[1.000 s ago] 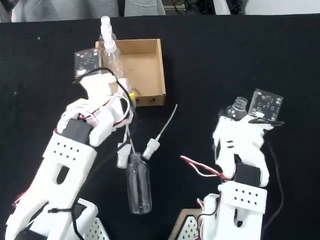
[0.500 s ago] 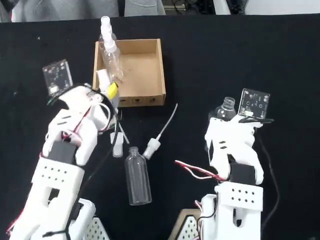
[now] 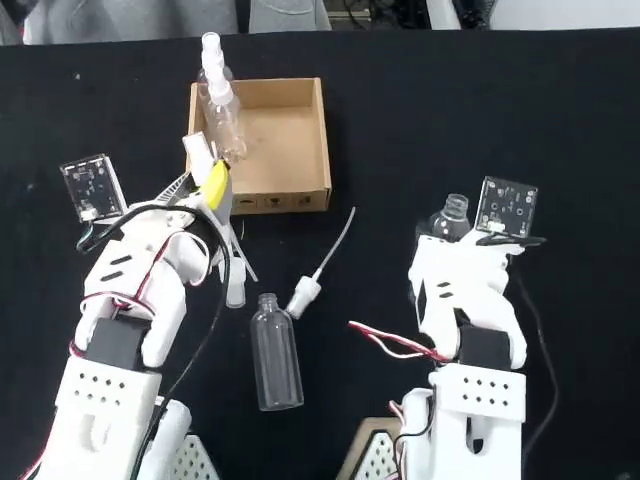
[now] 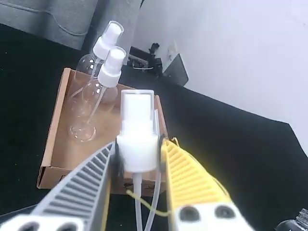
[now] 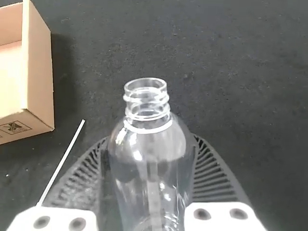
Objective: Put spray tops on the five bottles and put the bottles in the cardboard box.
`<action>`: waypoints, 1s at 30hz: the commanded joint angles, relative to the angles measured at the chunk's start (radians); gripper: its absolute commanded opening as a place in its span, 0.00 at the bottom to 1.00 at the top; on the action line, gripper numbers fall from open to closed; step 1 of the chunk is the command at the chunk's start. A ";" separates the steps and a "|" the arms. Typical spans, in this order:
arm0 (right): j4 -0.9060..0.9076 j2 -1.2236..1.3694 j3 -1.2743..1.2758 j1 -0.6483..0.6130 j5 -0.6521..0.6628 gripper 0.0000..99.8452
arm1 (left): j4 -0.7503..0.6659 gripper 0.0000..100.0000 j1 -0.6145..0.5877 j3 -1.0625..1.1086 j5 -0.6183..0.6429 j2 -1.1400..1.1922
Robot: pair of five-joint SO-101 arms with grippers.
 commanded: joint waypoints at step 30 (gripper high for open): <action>-0.129 -0.038 0.056 -0.017 0.086 0.09 | 0.011 0.12 -0.038 0.053 -0.278 -0.018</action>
